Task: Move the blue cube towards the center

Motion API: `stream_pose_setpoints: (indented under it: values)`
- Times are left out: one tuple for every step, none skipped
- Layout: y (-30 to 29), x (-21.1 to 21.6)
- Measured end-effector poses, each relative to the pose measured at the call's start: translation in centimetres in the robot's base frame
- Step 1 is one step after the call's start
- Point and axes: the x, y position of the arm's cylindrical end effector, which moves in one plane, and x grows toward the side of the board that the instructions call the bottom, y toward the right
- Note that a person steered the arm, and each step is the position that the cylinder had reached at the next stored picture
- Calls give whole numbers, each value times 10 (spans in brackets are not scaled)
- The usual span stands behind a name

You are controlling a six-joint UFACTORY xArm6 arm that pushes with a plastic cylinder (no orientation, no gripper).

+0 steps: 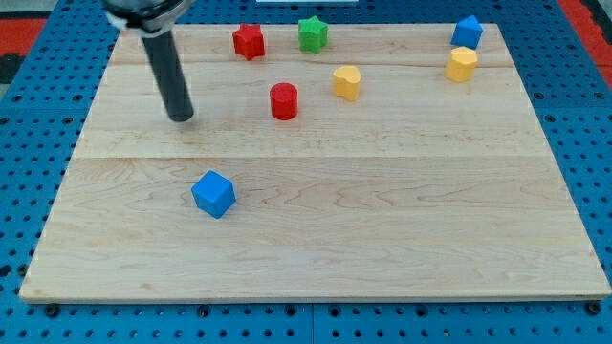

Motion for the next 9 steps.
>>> stream_pose_setpoints:
  values:
    - [-6,21]
    - [-6,48]
    - [-6,69]
    - [-6,83]
    - [-7,106]
    - [-7,146]
    - [-7,163]
    - [9,164]
    - [23,164]
